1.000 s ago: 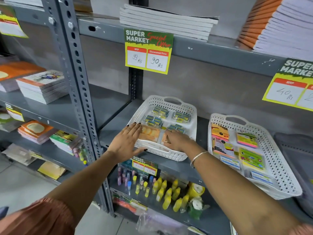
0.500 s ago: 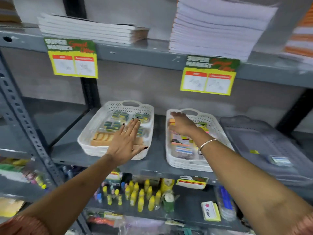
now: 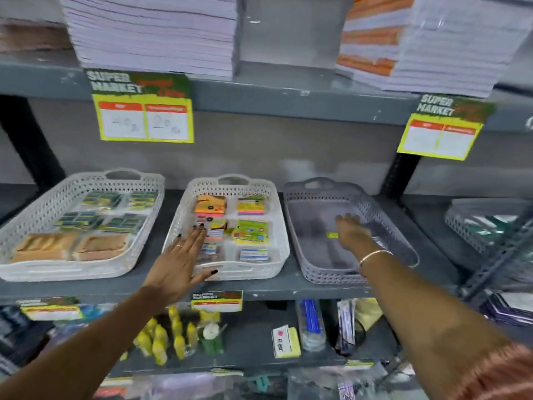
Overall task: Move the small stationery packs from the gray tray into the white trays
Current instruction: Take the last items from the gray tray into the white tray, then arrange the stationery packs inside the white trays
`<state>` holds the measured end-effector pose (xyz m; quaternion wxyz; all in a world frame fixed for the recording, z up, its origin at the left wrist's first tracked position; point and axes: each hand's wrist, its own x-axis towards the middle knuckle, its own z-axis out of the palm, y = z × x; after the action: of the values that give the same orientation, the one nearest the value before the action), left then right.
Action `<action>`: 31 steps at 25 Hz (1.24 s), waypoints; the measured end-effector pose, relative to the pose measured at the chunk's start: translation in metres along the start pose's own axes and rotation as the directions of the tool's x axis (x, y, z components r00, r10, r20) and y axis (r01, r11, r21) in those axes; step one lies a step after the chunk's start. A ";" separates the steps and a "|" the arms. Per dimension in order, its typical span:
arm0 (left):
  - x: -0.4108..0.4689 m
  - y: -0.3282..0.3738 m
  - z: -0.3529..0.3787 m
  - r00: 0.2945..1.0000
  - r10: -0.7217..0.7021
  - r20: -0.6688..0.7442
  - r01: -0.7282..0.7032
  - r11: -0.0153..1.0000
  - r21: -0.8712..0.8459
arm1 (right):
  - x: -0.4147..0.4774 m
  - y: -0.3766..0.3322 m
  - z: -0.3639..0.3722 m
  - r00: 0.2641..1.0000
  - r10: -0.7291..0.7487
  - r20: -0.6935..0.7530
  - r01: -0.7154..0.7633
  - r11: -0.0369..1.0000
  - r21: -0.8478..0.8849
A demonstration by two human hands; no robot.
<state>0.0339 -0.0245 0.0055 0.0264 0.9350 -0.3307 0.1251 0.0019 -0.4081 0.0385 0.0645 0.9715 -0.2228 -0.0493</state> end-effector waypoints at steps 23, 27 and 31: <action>0.001 -0.004 0.006 0.999 -0.048 0.013 0.048 0.998 -0.030 | -0.040 -0.152 -0.047 0.871 -0.489 0.049 0.475 0.862 0.177; -0.001 -0.003 0.005 0.999 -0.049 0.015 0.049 0.998 -0.036 | -0.046 -0.170 -0.026 0.868 -0.476 0.143 0.465 0.879 0.103; -0.001 -0.002 0.003 0.999 -0.043 0.006 0.043 0.999 -0.025 | -0.048 -0.173 -0.024 0.873 -0.466 0.142 0.460 0.885 0.076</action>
<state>0.0348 -0.0228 0.0018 0.0399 0.9419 -0.3122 0.1178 0.0358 -0.2300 0.0394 0.0141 0.9907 0.0109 -0.1349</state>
